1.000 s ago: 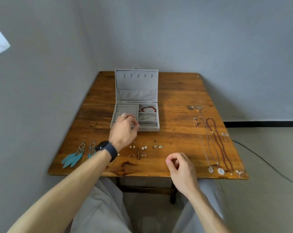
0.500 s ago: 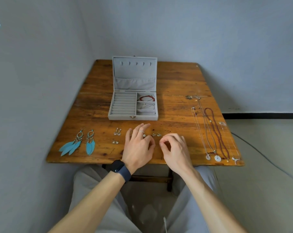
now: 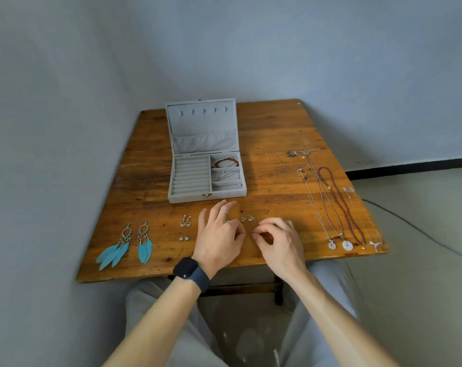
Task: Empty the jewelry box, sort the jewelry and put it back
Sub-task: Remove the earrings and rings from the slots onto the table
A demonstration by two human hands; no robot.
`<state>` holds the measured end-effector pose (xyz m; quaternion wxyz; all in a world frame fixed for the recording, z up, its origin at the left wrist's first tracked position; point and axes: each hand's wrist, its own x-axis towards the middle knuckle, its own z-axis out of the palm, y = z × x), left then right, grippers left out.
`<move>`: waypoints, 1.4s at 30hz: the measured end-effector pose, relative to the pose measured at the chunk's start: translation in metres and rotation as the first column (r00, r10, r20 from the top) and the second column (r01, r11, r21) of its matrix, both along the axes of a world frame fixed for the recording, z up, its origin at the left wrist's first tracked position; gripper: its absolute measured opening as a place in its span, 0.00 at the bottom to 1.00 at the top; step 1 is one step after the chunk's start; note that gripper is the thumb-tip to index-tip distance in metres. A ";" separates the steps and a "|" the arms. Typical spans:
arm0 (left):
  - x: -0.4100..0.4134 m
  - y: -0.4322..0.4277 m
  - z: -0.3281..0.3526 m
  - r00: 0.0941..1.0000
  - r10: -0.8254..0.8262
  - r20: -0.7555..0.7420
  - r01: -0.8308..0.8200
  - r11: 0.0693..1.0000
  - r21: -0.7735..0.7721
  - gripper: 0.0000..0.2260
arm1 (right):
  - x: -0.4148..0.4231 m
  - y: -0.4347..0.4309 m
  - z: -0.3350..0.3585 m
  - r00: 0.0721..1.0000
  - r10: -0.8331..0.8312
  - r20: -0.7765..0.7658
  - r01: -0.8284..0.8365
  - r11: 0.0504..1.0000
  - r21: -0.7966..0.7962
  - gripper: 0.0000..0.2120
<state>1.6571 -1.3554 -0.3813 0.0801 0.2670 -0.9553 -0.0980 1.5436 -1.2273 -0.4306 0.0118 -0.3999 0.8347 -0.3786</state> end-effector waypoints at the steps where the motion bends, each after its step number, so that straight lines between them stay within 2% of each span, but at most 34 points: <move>1: 0.000 -0.001 0.000 1.000 -0.006 0.005 0.006 1.000 0.001 0.09 | 0.000 0.000 0.000 1.000 -0.003 -0.002 0.003 1.000 -0.003 0.05; 25: 0.005 -0.015 0.015 1.000 -0.013 0.022 0.013 1.000 -0.008 0.07 | 0.000 0.005 0.011 0.997 0.031 0.069 -0.033 0.999 0.035 0.08; 30: 0.008 -0.044 0.029 0.993 0.069 -0.098 -0.066 0.997 0.033 0.15 | -0.008 0.006 0.022 0.978 0.087 0.187 -0.104 0.991 0.082 0.10; 35: -0.001 -0.086 0.032 0.977 0.157 -0.145 -0.152 0.987 0.041 0.21 | -0.022 -0.002 0.036 0.958 0.133 0.255 -0.150 0.988 0.045 0.09; 38: -0.016 -0.110 0.027 0.977 0.185 -0.107 -0.179 0.982 0.064 0.25 | -0.033 -0.021 0.047 0.963 0.159 0.220 -0.173 0.984 0.046 0.09; 42: -0.030 -0.140 0.014 0.982 0.183 0.043 -0.186 0.978 0.091 0.27 | -0.057 -0.064 0.064 0.971 0.216 0.102 -0.224 0.971 0.076 0.10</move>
